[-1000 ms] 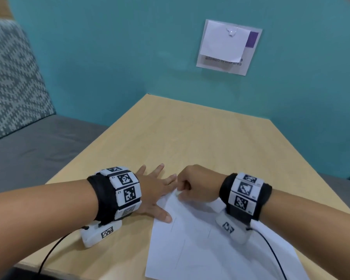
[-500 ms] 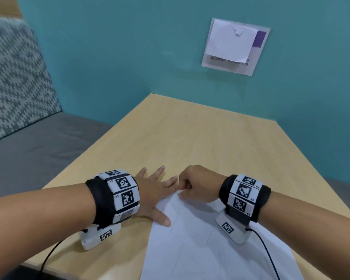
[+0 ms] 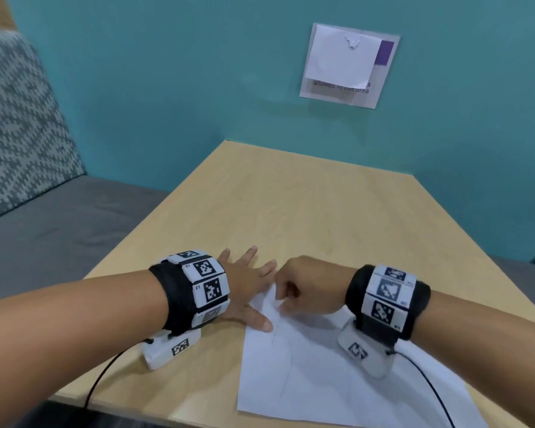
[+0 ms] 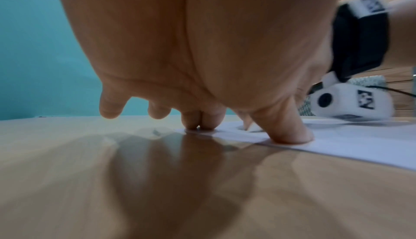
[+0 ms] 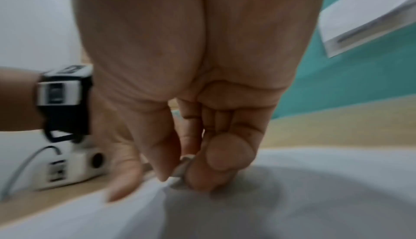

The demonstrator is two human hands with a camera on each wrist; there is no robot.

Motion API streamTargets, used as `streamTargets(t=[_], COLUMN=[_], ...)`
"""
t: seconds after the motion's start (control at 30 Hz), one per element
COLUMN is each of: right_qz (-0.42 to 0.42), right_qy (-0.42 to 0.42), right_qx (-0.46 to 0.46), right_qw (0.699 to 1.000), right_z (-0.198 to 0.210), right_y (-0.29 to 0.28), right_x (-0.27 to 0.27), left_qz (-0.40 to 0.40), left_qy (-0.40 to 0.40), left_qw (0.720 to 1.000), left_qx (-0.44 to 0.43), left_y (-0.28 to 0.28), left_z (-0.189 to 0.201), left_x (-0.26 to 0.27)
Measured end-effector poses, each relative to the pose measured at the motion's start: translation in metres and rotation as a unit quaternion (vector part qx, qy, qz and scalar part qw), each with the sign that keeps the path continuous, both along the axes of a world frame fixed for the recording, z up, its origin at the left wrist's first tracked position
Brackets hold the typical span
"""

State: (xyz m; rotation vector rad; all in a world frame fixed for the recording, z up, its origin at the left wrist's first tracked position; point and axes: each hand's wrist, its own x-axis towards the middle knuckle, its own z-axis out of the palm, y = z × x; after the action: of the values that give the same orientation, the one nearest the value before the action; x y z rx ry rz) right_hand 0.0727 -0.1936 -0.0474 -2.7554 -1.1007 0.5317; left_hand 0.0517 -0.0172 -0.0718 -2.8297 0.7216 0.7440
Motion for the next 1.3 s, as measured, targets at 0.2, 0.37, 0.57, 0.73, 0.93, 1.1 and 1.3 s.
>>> streamTargets(t=[0.2,0.37,0.57,0.73,0.93,1.1,1.3], right_qz=[0.01,-0.045,-0.042,-0.055,0.035,-0.021,-0.025], right_qy=[-0.002,-0.031,-0.01,-0.001,0.017,-0.015,-0.004], right_qx=[0.005,-0.001,-0.001,0.0,-0.007,-0.001,0.006], right_qw=[1.0,0.999,0.999,0.998,0.999,1.0,1.0], right_z=[-0.003,0.002,-0.001,0.0,-0.003,0.003,0.002], right_y=[-0.004,-0.014,-0.016,-0.016,-0.012,-0.017,-0.014], right_x=[-0.001,0.02,0.013,0.015,-0.009,0.008,0.011], left_qz=[0.001,-0.001,-0.004,-0.025,-0.024,-0.022,-0.019], left_qy=[-0.002,0.002,-0.011,-0.008,-0.014,-0.011,-0.001], left_qw=[1.0,1.0,0.999,1.0,1.0,0.999,1.0], left_qx=[0.008,0.019,0.042,0.018,-0.013,0.022,0.012], left_y=[0.001,0.0,-0.005,-0.017,-0.015,-0.018,-0.016], left_z=[-0.003,-0.003,0.003,0.005,-0.004,-0.002,-0.003], left_x=[0.002,0.003,0.001,0.001,-0.002,-0.004,-0.002])
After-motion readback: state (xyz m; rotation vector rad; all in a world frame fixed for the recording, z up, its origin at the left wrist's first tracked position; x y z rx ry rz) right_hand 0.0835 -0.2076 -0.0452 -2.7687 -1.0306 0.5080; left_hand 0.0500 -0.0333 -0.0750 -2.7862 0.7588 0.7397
